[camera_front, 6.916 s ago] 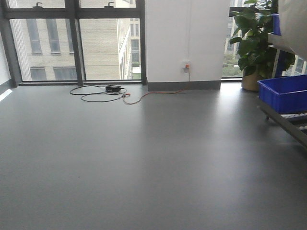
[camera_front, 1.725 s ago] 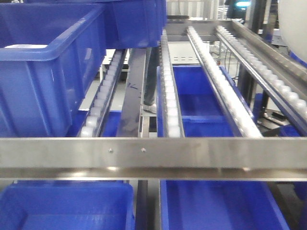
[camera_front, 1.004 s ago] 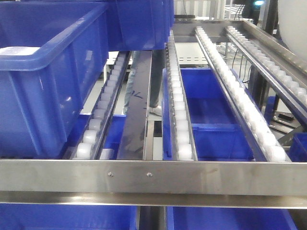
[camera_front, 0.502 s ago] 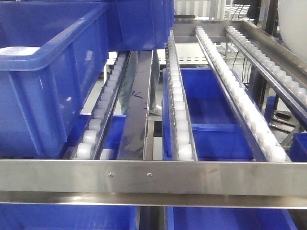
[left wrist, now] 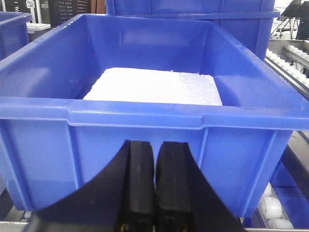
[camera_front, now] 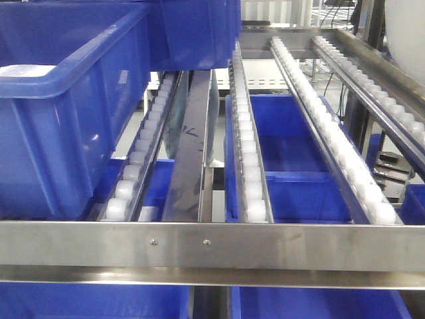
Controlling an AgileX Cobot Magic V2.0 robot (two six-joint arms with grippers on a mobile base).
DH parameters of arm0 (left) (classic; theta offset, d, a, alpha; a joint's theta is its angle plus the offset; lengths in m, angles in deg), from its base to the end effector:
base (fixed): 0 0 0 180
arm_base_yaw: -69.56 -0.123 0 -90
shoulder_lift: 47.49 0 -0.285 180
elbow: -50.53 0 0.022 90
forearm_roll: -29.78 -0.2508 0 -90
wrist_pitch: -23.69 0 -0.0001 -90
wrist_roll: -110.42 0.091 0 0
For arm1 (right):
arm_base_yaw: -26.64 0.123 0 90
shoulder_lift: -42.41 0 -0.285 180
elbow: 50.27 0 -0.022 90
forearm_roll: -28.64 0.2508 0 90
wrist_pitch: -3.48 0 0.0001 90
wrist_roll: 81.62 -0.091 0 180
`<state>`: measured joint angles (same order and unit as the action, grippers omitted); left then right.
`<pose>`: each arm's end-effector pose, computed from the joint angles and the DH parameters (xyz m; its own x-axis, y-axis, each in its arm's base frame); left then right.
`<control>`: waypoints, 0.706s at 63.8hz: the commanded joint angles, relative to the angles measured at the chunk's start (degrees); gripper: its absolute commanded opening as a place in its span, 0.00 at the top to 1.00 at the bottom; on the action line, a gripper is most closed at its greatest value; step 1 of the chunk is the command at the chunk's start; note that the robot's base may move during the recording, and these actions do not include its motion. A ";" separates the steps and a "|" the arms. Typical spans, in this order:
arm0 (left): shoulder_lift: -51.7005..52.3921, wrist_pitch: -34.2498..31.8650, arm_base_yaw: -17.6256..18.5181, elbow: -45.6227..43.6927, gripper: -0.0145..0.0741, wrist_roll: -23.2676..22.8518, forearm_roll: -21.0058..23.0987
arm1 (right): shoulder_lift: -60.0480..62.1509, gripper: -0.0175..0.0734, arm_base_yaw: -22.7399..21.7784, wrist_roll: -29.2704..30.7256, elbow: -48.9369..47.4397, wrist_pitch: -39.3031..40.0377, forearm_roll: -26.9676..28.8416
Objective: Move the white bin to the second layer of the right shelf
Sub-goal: 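Approach the shelf's second layer, holding the white bin above it, then lower the white bin with the right gripper onto the second-layer rollers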
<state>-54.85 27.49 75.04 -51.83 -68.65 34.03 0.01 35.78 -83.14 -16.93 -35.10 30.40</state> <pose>0.0560 -0.0058 0.2051 0.0152 -0.0595 -0.9981 0.1014 0.9932 -0.0576 0.1084 0.0192 0.3607 -0.4148 -0.0156 -0.9098 -0.1553 0.9864 0.0539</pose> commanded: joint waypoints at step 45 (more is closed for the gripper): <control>0.10 -4.93 0.32 2.11 0.74 -0.42 0.06 | -10.64 0.75 -0.43 -0.14 -1.82 12.74 1.15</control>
<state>-54.85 27.49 75.04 -51.83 -68.65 34.03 -6.64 35.78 -83.14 -16.93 -30.28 31.15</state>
